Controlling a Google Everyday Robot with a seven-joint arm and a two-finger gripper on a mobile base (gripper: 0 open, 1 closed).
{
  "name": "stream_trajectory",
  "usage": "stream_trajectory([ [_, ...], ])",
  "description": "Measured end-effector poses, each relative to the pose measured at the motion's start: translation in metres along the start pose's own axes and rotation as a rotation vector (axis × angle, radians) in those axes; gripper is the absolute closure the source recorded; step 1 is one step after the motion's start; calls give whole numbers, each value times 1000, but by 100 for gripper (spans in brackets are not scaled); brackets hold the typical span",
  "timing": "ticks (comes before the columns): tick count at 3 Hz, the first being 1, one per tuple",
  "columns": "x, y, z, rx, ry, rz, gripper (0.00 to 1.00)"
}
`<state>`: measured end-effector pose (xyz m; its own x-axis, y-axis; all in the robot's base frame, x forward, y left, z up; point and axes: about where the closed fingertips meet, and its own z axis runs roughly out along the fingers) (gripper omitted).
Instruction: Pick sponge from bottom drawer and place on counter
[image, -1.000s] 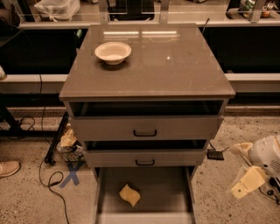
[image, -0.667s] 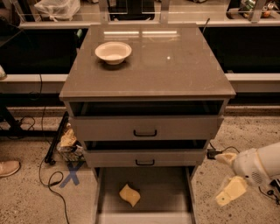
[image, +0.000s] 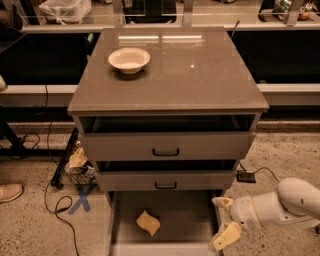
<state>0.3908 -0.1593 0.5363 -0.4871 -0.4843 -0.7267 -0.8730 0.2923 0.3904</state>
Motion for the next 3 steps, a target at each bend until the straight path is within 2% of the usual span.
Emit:
stream_trajectory([
  [1,0,0,0,1,0,-1,0],
  [2,29,-29,23,39,-23,-28,0],
  [3,49,-59,45,48,-85,-88,0],
])
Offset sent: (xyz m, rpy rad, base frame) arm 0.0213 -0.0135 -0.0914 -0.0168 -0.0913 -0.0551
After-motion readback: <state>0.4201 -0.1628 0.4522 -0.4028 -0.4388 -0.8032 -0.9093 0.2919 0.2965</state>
